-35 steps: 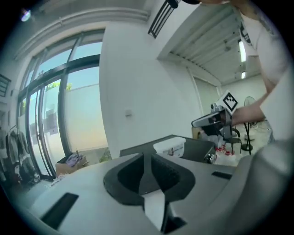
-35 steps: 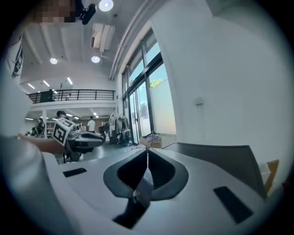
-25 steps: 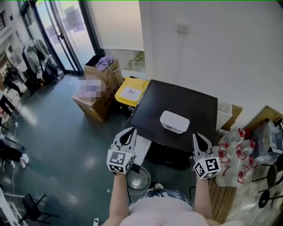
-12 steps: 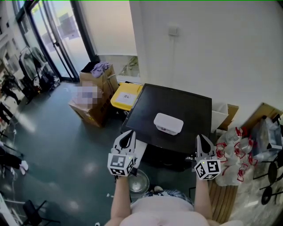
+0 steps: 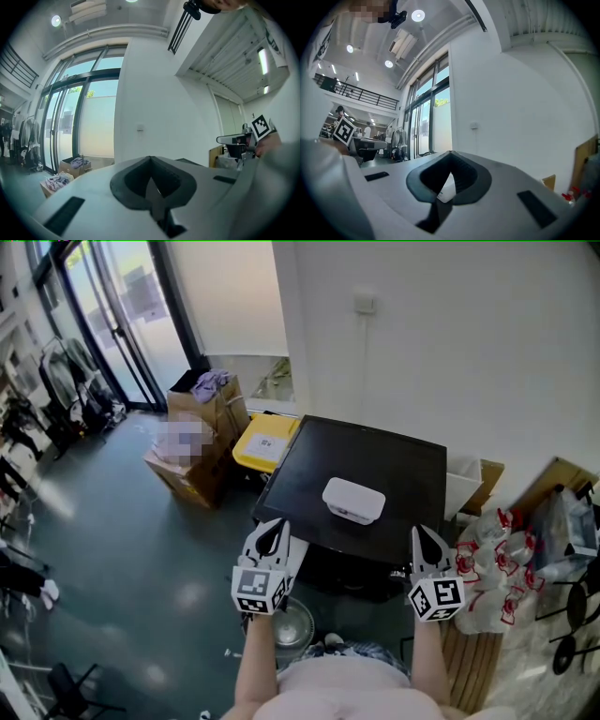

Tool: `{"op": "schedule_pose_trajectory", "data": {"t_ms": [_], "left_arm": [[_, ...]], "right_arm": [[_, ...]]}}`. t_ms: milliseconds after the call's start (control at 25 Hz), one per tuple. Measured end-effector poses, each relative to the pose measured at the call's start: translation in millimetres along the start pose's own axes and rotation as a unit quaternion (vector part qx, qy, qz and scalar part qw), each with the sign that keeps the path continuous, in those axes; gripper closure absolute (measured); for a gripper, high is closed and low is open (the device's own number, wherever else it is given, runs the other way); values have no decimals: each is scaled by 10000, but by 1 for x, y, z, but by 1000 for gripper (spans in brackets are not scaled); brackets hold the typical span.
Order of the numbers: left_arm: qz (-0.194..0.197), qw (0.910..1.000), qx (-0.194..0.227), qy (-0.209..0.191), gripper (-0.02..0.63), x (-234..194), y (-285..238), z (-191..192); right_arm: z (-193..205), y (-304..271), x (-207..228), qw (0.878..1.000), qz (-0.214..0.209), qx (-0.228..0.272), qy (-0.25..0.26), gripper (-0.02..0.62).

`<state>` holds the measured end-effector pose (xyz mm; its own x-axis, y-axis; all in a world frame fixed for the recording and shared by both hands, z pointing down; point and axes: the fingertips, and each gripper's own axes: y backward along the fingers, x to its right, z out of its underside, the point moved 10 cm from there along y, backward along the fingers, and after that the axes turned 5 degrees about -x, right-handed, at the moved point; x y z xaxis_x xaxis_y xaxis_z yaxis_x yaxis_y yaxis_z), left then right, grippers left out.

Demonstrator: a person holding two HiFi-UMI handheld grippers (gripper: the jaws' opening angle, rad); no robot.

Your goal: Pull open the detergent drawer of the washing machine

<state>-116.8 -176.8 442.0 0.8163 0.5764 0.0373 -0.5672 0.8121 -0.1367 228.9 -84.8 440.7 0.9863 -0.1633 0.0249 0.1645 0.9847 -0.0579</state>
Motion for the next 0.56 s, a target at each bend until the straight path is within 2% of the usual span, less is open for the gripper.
{"op": "schedule_pose_trajectory", "data": {"t_ms": [560], "left_arm": [[46,10000,-52,-4,581,2,5,3]], "right_arm": [[-2,-2,-7,9998,-183,-10,107,580]]}}
